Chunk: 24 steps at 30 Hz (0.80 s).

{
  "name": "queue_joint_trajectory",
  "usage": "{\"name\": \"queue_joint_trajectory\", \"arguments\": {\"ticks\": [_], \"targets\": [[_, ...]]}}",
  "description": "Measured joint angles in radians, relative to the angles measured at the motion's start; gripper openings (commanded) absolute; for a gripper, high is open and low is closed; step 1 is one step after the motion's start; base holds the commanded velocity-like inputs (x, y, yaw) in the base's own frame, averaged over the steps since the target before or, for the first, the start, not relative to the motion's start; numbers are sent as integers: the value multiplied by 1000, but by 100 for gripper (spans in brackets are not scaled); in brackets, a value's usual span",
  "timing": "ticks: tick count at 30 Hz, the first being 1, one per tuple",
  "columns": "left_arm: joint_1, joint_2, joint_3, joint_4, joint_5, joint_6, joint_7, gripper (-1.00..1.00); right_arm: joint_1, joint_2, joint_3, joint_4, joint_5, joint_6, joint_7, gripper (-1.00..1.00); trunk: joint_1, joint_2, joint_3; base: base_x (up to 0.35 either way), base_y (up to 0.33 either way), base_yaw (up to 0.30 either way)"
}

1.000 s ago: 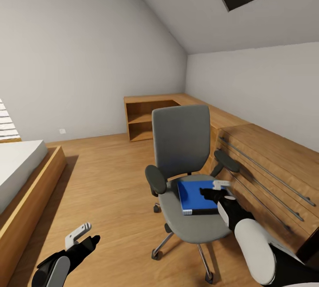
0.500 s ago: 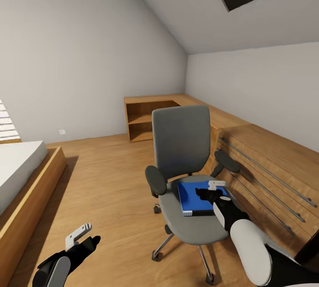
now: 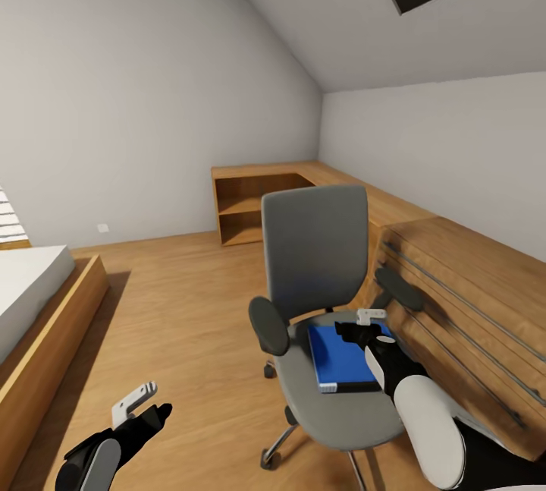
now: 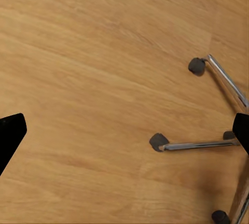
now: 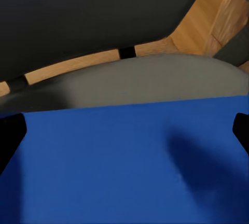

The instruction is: In the bedroom, organize the workspace by keeping the computer under the desk, ensuring the monitor is on the desk, placing the keyboard on the desk next to the monitor, placing the mouse on the desk next to the keyboard, moving the folder from the swivel chair onto the desk next to the mouse, stacking the notebook on top of the folder with the pen on top of the notebook, and positioning the swivel chair next to the desk.

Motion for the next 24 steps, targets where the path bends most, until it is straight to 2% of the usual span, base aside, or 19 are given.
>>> {"name": "queue_joint_trajectory", "arguments": {"ticks": [15,24], "targets": [[0,0,0,0,2,0,1,100,0,-4,0,-1,5,0,0,100,0,0,0,57,0,0],[0,1,0,0,1,0,1,100,0,-4,0,0,5,2,-2,100,0,0,0,125,0,0]]}}
